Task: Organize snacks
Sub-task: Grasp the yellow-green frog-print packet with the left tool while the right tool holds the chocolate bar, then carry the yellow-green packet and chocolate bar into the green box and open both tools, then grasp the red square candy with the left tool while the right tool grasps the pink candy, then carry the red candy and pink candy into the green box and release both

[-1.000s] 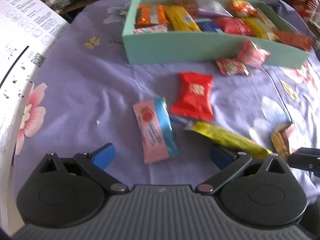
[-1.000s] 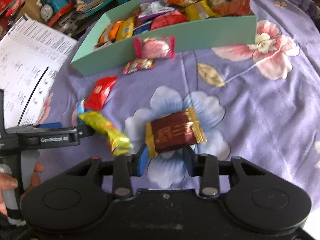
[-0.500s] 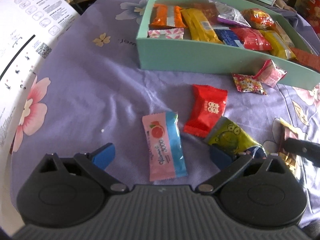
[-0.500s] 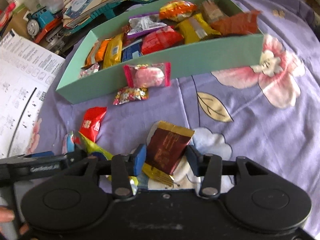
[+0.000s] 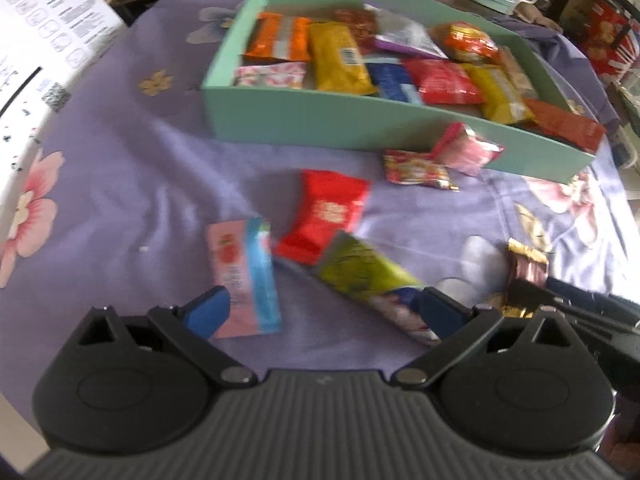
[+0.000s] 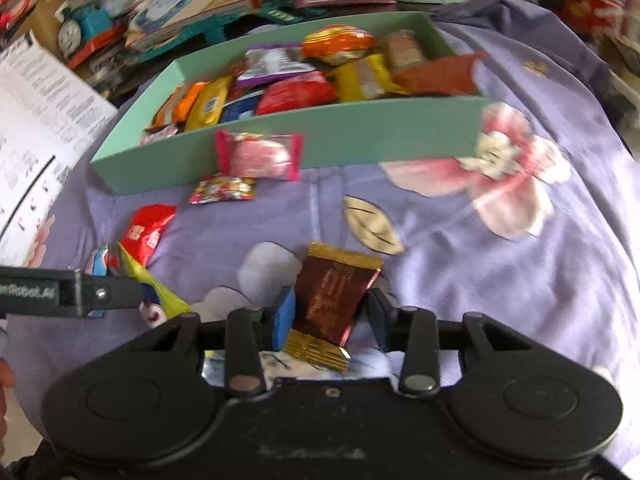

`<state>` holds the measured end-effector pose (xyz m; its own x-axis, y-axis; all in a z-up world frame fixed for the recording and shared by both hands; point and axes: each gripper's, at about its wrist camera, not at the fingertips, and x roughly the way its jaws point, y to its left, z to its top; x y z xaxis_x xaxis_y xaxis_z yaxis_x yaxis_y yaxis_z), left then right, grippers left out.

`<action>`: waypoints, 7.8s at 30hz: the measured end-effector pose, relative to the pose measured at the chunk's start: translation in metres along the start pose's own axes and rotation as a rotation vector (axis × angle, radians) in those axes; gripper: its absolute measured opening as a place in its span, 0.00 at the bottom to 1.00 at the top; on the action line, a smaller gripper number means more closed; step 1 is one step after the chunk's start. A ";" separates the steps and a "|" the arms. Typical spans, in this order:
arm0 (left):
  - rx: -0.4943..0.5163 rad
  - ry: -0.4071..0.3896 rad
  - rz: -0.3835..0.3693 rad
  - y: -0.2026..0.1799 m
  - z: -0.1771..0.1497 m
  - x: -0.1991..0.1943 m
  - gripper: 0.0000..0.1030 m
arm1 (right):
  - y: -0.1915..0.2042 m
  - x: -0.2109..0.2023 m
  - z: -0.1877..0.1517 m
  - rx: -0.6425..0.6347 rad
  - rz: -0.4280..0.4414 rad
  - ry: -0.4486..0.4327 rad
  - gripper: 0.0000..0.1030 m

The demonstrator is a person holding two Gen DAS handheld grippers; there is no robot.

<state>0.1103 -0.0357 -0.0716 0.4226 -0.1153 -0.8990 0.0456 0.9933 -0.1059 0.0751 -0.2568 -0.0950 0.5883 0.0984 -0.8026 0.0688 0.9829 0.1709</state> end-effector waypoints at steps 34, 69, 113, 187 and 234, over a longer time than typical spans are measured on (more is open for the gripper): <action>0.253 -0.025 -0.022 -0.073 -0.012 0.014 0.12 | -0.028 -0.022 -0.020 0.007 0.011 -0.068 0.28; 0.039 -0.063 -0.185 0.009 0.002 -0.008 0.12 | 0.022 -0.008 -0.002 -0.090 -0.101 0.014 0.35; 0.132 -0.158 -0.094 -0.074 0.137 0.026 1.00 | -0.037 -0.006 0.155 0.234 0.070 -0.200 1.00; 0.031 -0.109 -0.066 0.035 0.026 0.008 0.31 | 0.003 0.008 0.070 0.136 0.099 -0.037 0.40; 0.042 -0.213 0.024 0.016 0.160 0.030 1.00 | 0.015 0.030 0.161 0.226 0.165 -0.090 1.00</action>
<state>0.2683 -0.0222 -0.0326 0.6057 -0.0930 -0.7903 0.0694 0.9955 -0.0640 0.2233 -0.2639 -0.0247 0.6745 0.2300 -0.7015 0.1381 0.8942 0.4259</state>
